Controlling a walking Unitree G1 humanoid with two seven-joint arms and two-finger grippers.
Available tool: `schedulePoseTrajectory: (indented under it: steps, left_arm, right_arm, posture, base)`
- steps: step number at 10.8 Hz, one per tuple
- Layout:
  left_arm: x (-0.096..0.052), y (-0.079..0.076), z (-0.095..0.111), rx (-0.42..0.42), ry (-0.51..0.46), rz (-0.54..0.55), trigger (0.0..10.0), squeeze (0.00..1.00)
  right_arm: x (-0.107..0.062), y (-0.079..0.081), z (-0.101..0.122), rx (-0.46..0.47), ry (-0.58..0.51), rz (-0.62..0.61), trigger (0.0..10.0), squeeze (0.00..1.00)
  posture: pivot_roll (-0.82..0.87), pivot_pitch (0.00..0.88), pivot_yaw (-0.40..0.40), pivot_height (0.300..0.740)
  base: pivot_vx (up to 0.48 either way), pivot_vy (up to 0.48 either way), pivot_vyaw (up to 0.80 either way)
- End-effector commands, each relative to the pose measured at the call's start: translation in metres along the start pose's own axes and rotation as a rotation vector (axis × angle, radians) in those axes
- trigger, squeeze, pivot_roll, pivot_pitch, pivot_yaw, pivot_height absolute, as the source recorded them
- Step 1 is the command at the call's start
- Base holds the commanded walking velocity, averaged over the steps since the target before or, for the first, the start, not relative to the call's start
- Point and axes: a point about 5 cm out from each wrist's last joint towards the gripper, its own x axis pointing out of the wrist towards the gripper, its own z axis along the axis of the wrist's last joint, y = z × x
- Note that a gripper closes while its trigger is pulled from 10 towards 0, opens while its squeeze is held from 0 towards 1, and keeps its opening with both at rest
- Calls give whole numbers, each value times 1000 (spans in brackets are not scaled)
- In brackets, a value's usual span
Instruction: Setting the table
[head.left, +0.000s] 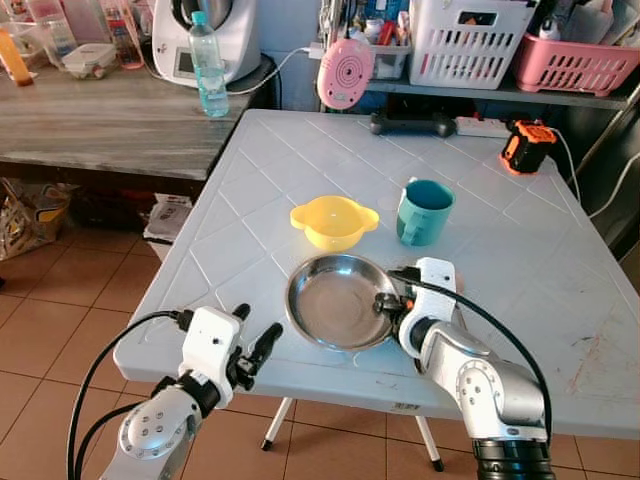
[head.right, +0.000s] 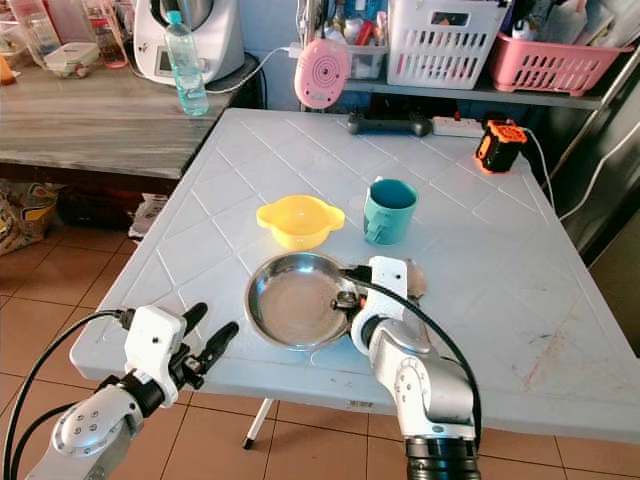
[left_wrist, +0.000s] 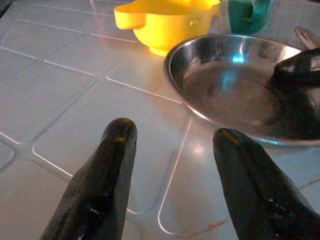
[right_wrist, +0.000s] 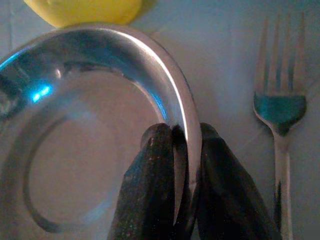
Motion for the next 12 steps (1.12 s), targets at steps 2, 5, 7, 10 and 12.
schedulePoseTrajectory:
  steps: [2, 5, 7, 10, 12]
  left_arm:
    - [1, 0, 1, 5, -4, 4, 10000, 0]
    - [-3, 21, 4, 39, -34, 166, 10000, 0]
    - [-2, 32, 6, 55, -49, 248, 10000, 0]
    - [4, 37, 10, 41, -67, 294, 10000, 0]
    - [6, 46, 17, 38, -94, 335, 10000, 0]
  right_arm:
    - [-2, -3, -8, -19, 37, -11, 0, 0]
    - [-14, -3, 8, 59, -115, 41, 0, 0]
    - [-26, -3, 15, 105, -204, 91, 0, 0]
    - [-45, -7, 27, 160, -346, 133, 0, 0]
    - [-52, -5, 33, 163, -400, 155, 0, 0]
  posture:
    - [52, 47, -18, 740]
    - [48, 46, -15, 740]
    - [42, 46, -12, 740]
    - [31, 41, -3, 740]
    - [32, 38, -2, 740]
  base:
    - [0, 0, 0]
    - [0, 0, 0]
    - [0, 0, 0]
    - [0, 0, 0]
    - [0, 0, 0]
